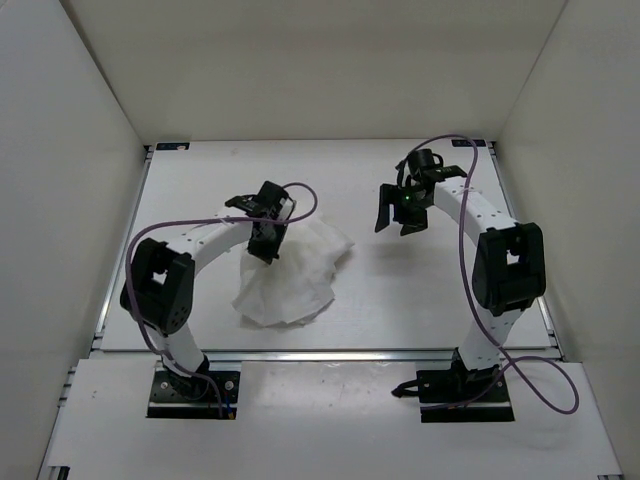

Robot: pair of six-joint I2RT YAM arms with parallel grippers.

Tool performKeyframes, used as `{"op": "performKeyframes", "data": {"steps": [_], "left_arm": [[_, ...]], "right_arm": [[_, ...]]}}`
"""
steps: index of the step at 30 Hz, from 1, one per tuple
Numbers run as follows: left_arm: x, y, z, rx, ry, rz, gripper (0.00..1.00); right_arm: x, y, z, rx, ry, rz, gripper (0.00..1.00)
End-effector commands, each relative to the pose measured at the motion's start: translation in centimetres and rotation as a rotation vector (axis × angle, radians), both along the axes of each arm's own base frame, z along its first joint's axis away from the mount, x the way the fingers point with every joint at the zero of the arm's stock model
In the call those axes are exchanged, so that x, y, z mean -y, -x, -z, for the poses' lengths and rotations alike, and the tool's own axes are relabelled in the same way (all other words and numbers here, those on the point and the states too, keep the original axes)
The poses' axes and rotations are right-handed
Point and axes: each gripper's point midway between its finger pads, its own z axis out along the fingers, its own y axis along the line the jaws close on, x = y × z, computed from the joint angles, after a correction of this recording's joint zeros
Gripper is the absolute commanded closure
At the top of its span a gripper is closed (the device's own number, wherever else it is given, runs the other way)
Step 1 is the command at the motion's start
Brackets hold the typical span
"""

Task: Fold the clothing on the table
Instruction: Flatten the skirt out

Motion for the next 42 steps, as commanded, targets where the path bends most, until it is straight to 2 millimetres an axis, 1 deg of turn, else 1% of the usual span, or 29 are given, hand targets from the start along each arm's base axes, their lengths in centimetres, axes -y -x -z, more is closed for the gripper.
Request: {"op": "performKeyframes", "data": {"steps": [1, 3, 4, 5, 6, 8, 9, 11, 12, 13, 14, 15, 16, 18, 19, 20, 21, 22, 23, 24, 26, 27, 30, 31, 32, 36, 38, 40, 42], "left_arm": [[-1.5, 0.9, -2.6, 0.022, 0.073, -0.099, 1.0], [-1.4, 1.7, -3.0, 0.027, 0.081, -0.106, 1.0], [-1.9, 1.8, -2.6, 0.025, 0.066, -0.12, 1.0], [-2.0, 1.5, -2.8, 0.033, 0.067, -0.144, 0.98], [-2.4, 1.1, -2.9, 0.042, 0.072, -0.169, 0.92], [-3.3, -0.1, -3.5, 0.066, 0.065, -0.203, 0.71], [-3.8, -0.9, -4.2, 0.091, 0.06, -0.231, 0.66], [-5.1, -2.5, -5.3, 0.145, 0.055, -0.279, 0.48], [-5.1, -3.3, -6.0, 0.175, 0.07, -0.293, 0.44], [-6.2, -3.9, -6.4, 0.19, 0.072, -0.332, 0.34], [-6.7, -4.6, -6.9, 0.215, 0.08, -0.354, 0.21], [-7.5, -5.4, -7.2, 0.24, 0.092, -0.39, 0.14], [-8.0, -5.7, -7.4, 0.249, 0.099, -0.41, 0.13], [-8.9, -7.0, -7.6, 0.29, 0.117, -0.451, 0.09], [-9.6, -7.6, -7.8, 0.305, 0.118, -0.477, 0.05], [-10.0, -8.1, -7.6, 0.312, 0.117, -0.498, 0.04], [-10.3, -8.8, -7.8, 0.329, 0.12, -0.503, 0.04], [-10.5, -9.0, -7.6, 0.326, 0.125, -0.519, 0.04], [-10.9, -9.4, -7.3, 0.327, 0.124, -0.543, 0.04], [-11.4, -9.6, -6.9, 0.327, 0.126, -0.561, 0.05], [-12.0, -10.2, -6.9, 0.35, 0.134, -0.59, 0.05], [-12.9, -10.1, -6.4, 0.351, 0.105, -0.61, 0.05], [-14.0, -9.9, -5.5, 0.339, 0.105, -0.66, 0.05], [-14.6, -10.1, -5.4, 0.345, 0.115, -0.678, 0.05], [-14.9, -10.1, -5.3, 0.339, 0.128, -0.692, 0.06], [-16.2, -10.2, -4.9, 0.346, 0.121, -0.726, 0.06], [-16.3, -10.1, -4.6, 0.338, 0.101, -0.724, 0.06], [-16.2, -10.2, -4.5, 0.336, 0.116, -0.721, 0.07], [-16.0, -10.0, -3.7, 0.315, 0.135, -0.732, 0.07]], "right_arm": [[-0.6, -0.7, -1.3, 0.033, -0.006, -0.038, 0.31], [-0.4, -1.0, -1.4, 0.04, -0.014, -0.04, 0.31], [-0.6, -0.9, -1.5, 0.037, -0.029, -0.036, 0.31], [-0.5, -1.1, -1.5, 0.047, -0.024, -0.043, 0.3], [-1.1, -1.1, -1.8, 0.054, -0.04, -0.06, 0.29], [-1.7, -1.3, -1.9, 0.057, -0.049, -0.078, 0.26], [-2.1, -1.5, -2.0, 0.062, -0.044, -0.095, 0.25], [-3.2, -1.9, -2.4, 0.077, -0.043, -0.122, 0.24], [-3.6, -2.5, -2.3, 0.076, -0.04, -0.132, 0.24], [-4.2, -3.2, -2.7, 0.088, -0.044, -0.137, 0.21], [-4.7, -3.6, -3.0, 0.099, -0.048, -0.142, 0.18], [-5.3, -4.6, -3.5, 0.115, -0.053, -0.153, 0.18], [-5.8, -5.9, -4.2, 0.144, -0.06, -0.157, 0.18], [-6.4, -7.2, -4.7, 0.16, -0.059, -0.166, 0.11], [-6.7, -8.3, -4.9, 0.178, -0.059, -0.169, 0.09], [-7.1, -9.1, -4.4, 0.176, -0.073, -0.17, 0.08], [-7.1, -9.7, -5.0, 0.198, -0.083, -0.166, 0.08], [-7.3, -10.4, -4.4, 0.193, -0.097, -0.166, 0.07], [-7.3, -10.7, -4.4, 0.198, -0.091, -0.17, 0.06], [-7.4, -11.5, -4.4, 0.212, -0.096, -0.174, 0.06], [-7.8, -12.9, -3.5, 0.218, -0.119, -0.184, 0.06], [-8.0, -13.4, -3.3, 0.225, -0.134, -0.186, 0.06], [-10.2, -15.3, -2.6, 0.251, -0.162, -0.212, 0.06], [-11.2, -15.9, -1.8, 0.256, -0.169, -0.225, 0.06], [-12.1, -16.3, -2.0, 0.269, -0.188, -0.242, 0.06], [-14.8, -17.1, -0.9, 0.301, -0.178, -0.274, 0.04], [-16.0, -16.8, -0.5, 0.294, -0.187, -0.28, 0.04], [-16.6, -16.9, 0.6, 0.291, -0.176, -0.285, 0.04], [-18.2, -16.8, 0.8, 0.299, -0.185, -0.304, 0.04]]}}
